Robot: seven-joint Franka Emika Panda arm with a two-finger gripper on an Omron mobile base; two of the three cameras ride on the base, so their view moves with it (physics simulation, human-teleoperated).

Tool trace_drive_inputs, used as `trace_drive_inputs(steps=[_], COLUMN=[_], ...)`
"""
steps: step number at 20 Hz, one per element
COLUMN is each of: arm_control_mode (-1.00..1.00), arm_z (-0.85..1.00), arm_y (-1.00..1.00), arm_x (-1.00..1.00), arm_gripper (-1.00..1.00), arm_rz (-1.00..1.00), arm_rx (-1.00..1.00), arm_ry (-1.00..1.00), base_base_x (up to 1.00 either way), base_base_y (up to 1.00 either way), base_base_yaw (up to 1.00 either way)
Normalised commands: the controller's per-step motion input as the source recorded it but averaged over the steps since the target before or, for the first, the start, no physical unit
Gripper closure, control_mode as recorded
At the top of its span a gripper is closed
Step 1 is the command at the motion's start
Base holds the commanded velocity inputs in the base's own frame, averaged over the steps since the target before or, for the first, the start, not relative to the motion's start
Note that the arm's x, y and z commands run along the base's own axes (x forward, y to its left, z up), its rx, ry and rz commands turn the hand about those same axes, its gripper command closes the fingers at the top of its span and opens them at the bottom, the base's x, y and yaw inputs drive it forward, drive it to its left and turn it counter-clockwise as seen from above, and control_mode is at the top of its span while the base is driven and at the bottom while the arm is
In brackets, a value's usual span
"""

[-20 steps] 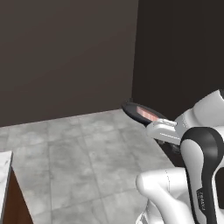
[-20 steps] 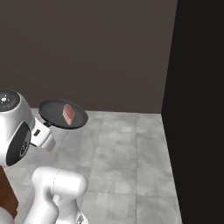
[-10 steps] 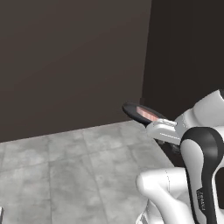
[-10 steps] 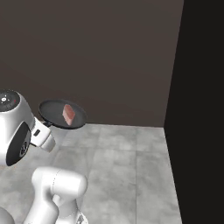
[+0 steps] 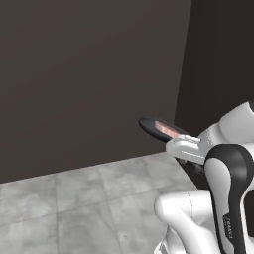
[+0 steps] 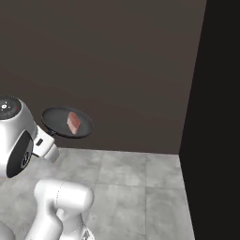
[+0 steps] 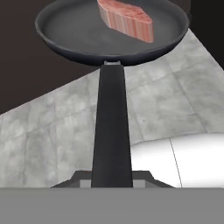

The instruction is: Pick up the pan with the steak in it and place it on the dining table. Then place the steak on the plate.

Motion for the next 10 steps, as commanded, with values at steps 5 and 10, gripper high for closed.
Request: trace_drive_inputs(steps=[5, 10], arm_control_mode=[1.00, 1.00], arm_z=[0.00, 0.00], arm_y=[0.00, 0.00], arm_x=[0.00, 0.00], arm_gripper=[1.00, 1.00], arm_rz=[0.00, 0.00], arm_rx=[0.00, 0.00], arm_ry=[0.00, 0.00], base_base_x=[0.88, 0.44], base_base_y=[-0.07, -0.01], base_base_yaw=[0.19, 0.39])
